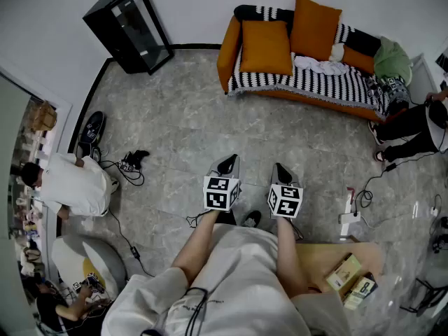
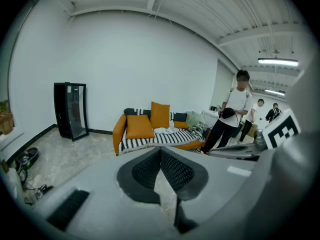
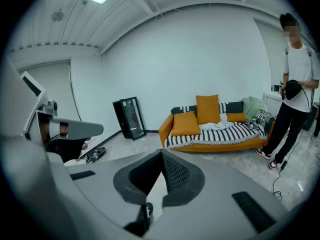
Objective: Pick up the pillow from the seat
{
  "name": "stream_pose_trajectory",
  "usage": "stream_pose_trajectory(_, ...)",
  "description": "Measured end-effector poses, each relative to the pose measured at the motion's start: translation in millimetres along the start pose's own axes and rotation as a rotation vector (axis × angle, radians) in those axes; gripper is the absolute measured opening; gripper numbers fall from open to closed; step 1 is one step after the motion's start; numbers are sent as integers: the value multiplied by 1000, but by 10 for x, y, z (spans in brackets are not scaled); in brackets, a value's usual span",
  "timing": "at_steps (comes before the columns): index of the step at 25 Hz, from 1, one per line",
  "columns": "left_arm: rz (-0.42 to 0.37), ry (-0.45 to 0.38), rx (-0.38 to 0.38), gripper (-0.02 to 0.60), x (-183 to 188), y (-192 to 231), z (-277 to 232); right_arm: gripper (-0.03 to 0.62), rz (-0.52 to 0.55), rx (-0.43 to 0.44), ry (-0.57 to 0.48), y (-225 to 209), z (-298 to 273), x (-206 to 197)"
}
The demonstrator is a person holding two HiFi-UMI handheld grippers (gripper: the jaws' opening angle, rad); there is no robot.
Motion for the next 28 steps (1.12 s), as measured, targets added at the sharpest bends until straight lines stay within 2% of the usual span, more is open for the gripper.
stream_pose_trajectory(9,-20,11,-4,9,-100,-86,0,7,20,5,12,22,33,-83)
stream_pose_trajectory(15,-24,28,-2,9,-125,-92,0,8,-47,17,-27,-10,87,-49)
stream_pose_trajectory(22,-39,51,-9,9,-124,-86,-19,8,-84,0,-6,-35,63,-157)
stream_pose_trajectory(28,-29,59,-17,9,-37,18,-245,8,-88,-13,-8,-59,-96,-51)
Point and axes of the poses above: the fingertips, and each gripper's own axes: z backward along the fingers, y to its left, x out of its top, the point moved 3 cm from there along z, backward along the fingers, and after that the axes turned 9 degrees about -z, right-handed, at the moved point
